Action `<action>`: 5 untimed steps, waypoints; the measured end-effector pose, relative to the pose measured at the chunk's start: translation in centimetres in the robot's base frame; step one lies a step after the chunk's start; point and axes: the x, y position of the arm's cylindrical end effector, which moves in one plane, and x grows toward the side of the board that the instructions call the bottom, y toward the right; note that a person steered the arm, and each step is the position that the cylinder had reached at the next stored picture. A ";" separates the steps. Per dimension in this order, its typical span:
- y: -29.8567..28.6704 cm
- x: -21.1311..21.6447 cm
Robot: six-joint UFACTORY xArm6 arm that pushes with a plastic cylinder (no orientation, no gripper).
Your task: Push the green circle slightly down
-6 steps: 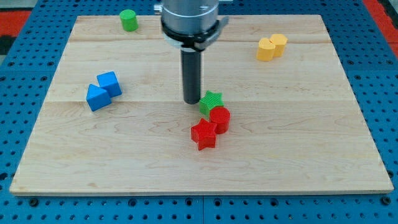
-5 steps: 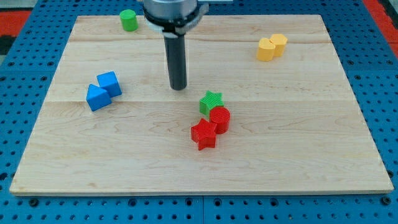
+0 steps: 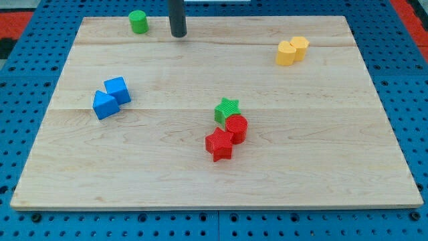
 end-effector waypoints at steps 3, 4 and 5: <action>-10.5 -2.9; -15.8 -2.9; -17.8 -0.8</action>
